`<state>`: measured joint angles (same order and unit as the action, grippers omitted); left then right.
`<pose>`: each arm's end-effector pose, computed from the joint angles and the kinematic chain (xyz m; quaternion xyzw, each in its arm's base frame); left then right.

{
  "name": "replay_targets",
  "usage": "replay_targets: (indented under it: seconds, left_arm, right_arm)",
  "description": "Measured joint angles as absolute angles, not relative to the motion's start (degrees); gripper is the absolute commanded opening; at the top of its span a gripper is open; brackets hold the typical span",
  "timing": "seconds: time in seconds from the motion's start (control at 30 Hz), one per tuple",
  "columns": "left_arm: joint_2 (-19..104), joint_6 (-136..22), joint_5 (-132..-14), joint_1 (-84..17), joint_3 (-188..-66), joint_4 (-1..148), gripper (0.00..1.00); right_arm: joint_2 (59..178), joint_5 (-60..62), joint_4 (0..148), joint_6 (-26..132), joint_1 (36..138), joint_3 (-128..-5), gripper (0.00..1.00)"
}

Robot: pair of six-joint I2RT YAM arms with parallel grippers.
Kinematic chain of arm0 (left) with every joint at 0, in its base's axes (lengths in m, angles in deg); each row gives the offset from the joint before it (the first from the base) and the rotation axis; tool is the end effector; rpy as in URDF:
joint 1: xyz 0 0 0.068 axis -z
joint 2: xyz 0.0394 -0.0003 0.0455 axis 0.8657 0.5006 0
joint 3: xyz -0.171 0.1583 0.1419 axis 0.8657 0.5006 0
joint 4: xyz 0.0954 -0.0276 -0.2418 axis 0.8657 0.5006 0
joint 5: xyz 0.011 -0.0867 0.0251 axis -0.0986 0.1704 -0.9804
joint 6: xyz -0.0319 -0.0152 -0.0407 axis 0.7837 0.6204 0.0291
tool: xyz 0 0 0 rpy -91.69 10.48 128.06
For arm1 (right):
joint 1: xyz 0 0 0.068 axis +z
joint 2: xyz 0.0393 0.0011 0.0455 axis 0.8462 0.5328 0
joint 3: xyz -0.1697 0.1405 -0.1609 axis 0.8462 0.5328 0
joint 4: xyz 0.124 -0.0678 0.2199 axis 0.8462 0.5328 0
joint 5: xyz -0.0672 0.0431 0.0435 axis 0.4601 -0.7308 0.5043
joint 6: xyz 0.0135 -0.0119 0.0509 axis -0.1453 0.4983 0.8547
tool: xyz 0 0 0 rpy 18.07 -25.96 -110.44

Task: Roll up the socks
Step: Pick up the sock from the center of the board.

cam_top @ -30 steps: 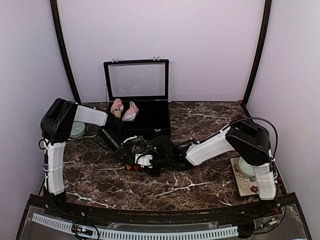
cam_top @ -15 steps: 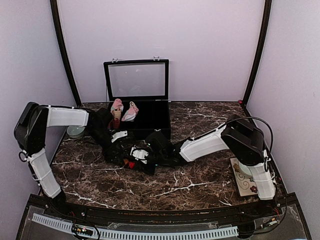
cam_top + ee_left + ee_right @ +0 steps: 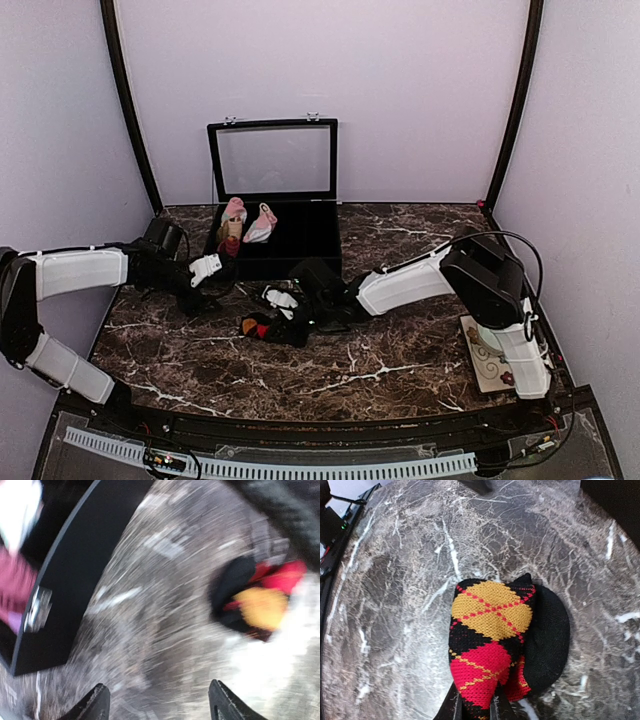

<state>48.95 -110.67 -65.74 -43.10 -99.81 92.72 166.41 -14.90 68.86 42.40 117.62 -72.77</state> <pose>0.2637 -0.0900 0.1908 0.5023 0.7957 -0.0580 0.3335 0.2274 0.4187 0.1101 -0.5412 0.7185 0.3479 0.2644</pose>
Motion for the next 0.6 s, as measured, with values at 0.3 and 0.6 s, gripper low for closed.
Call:
replay_targets:
  seconds: [0.3,0.6]
  left_arm:
    - [41.6,-122.0,-56.0,-30.9,-93.4,96.5,0.67]
    - [48.7,-124.8,-61.9,-24.6,-94.9,92.9,0.72]
  right_arm:
    - [169.4,-29.7,69.2,57.6,114.0,-74.7,0.0]
    - [171.1,-39.7,67.7,68.9,112.5,-74.3,0.0]
